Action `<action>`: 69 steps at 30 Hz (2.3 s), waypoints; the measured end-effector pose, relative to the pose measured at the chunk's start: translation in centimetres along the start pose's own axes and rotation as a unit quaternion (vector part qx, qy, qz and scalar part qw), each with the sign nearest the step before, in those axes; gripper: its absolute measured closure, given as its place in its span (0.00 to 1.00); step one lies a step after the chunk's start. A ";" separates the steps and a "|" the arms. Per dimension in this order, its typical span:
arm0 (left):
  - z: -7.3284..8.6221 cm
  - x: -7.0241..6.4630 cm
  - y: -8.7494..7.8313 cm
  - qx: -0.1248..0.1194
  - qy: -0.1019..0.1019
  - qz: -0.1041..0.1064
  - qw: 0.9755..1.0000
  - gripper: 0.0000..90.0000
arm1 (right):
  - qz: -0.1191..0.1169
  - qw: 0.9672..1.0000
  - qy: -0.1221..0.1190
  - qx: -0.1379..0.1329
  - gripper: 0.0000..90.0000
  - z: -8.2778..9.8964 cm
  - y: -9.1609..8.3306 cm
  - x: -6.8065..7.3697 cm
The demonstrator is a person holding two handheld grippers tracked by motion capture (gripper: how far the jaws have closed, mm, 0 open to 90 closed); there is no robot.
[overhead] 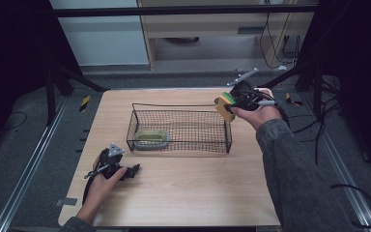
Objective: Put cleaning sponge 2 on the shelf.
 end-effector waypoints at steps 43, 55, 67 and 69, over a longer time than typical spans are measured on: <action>0.0 0.0 0.1 -0.001 -0.001 0.000 1.000 0.00 | -0.025 0.999 0.016 0.030 0.72 2.4 6.5 -0.8; -0.1 0.0 0.1 -0.002 -0.001 0.000 1.000 0.00 | -0.024 0.999 0.020 0.042 0.72 3.0 7.8 -1.2; -0.1 0.0 0.1 -0.002 0.000 0.000 1.000 0.00 | -0.021 0.998 0.019 0.057 0.72 3.5 9.6 -1.2; -0.1 0.0 0.1 -0.002 0.000 0.000 1.000 0.00 | -0.020 0.998 0.018 0.060 0.72 3.5 9.8 -1.2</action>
Point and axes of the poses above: each handheld gripper's, and its own axes: y roughly forward along the jaws, z roughly out of its underside, x roughly to its left, the point moved 3 cm from there along y, roughly forward along the jaws, and after that the axes turned 9 degrees about -z, right-handed, at the moved point
